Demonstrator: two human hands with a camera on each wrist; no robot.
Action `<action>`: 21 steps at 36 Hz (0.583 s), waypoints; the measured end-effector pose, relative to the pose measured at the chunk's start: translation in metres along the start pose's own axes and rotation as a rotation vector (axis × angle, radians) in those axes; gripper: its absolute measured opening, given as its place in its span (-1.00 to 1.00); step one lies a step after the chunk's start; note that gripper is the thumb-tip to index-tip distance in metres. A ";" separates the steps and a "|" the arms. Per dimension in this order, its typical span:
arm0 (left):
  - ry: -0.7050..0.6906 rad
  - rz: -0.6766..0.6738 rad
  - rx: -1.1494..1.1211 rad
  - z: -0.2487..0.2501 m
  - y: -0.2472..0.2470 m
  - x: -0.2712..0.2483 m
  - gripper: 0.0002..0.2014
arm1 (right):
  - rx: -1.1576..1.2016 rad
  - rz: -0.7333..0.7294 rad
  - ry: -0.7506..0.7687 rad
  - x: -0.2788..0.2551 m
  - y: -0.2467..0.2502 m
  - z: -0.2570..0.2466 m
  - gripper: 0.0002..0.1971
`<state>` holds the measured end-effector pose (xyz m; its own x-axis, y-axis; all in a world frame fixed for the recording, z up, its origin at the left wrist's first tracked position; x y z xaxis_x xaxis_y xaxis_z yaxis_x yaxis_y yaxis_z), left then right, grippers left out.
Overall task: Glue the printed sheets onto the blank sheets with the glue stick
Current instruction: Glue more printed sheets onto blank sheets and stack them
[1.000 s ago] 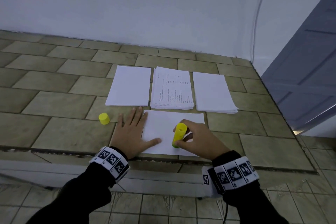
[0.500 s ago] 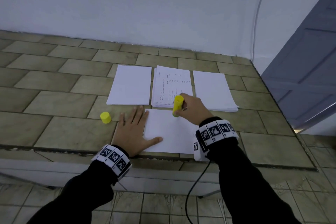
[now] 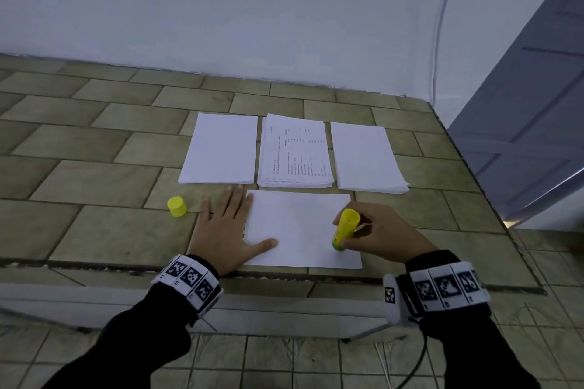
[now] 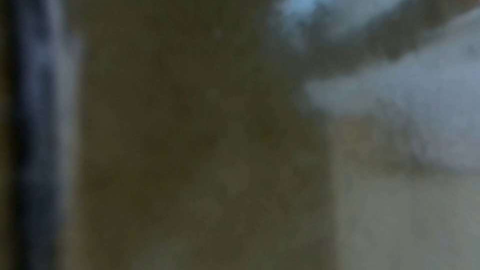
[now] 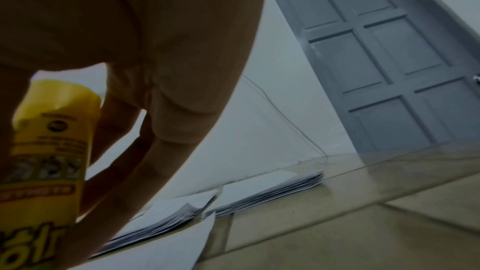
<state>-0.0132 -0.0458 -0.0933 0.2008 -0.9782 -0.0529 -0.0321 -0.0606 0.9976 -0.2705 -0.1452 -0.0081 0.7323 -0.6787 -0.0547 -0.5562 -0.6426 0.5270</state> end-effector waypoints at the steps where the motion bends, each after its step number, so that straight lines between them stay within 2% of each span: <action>1: 0.000 0.003 -0.001 0.000 0.000 0.000 0.20 | -0.006 -0.011 -0.003 -0.002 0.001 0.001 -0.77; 7: -0.004 0.001 0.008 0.001 -0.001 0.000 0.20 | -0.039 -0.019 0.008 -0.001 0.008 0.002 -0.77; 17: -0.006 -0.011 -0.012 0.002 0.001 0.000 0.26 | -0.193 0.105 -0.037 0.049 0.035 0.013 -0.79; 21: -0.009 -0.008 -0.014 0.001 0.001 -0.001 0.27 | -0.191 0.139 -0.026 0.064 0.038 0.014 -0.86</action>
<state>-0.0148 -0.0455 -0.0921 0.1924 -0.9794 -0.0607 -0.0165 -0.0651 0.9977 -0.2503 -0.2174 -0.0033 0.6422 -0.7665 0.0089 -0.5646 -0.4651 0.6818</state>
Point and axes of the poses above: each hand's wrist, its own x-axis towards the middle knuckle, its own y-axis out of the back of the hand, z = x × y, the point moved 4 cm from there along x, towards the middle knuckle, and after that the axes turned 8 degrees about x, right-handed, at the moved point
